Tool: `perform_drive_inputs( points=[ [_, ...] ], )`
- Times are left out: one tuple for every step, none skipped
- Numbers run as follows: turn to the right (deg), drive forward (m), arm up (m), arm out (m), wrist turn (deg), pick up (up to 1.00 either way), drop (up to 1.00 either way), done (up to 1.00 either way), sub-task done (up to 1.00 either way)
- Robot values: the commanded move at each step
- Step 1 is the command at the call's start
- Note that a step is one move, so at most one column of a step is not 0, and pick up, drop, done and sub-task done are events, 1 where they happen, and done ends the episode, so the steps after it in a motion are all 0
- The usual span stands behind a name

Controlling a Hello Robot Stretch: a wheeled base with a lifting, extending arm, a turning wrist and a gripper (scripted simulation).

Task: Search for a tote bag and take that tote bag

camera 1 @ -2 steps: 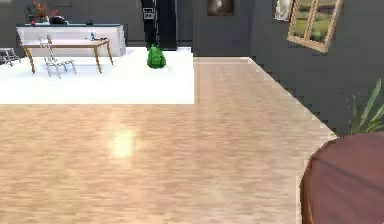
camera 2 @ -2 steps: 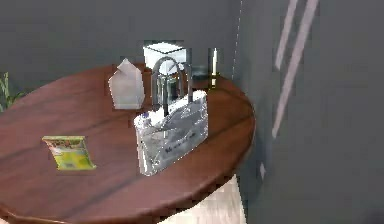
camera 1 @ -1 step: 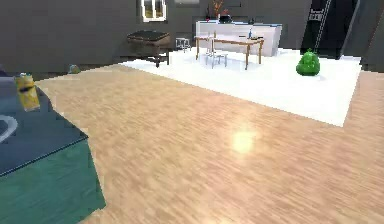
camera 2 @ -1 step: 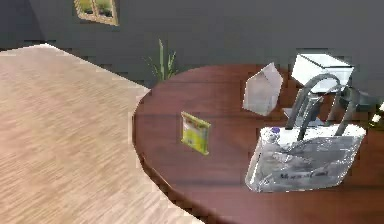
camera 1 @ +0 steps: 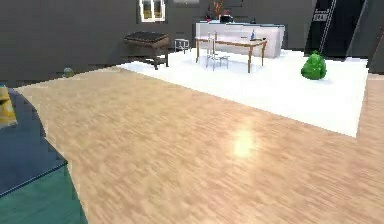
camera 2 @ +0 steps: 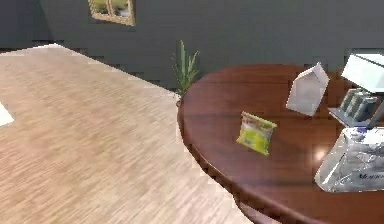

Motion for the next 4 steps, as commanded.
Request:
perform_drive_inputs(
  points=[
    [45.0,0.0,0.0,0.0,0.0,0.0,0.0,0.0,0.0],
    [0.0,0.0,0.5,0.0,0.0,0.0,0.0,0.0,0.0],
    [0.0,0.0,0.38,0.0,0.0,0.0,0.0,0.0,0.0],
    [0.0,0.0,0.0,0.36,0.0,0.0,0.0,0.0,0.0]
  ],
)
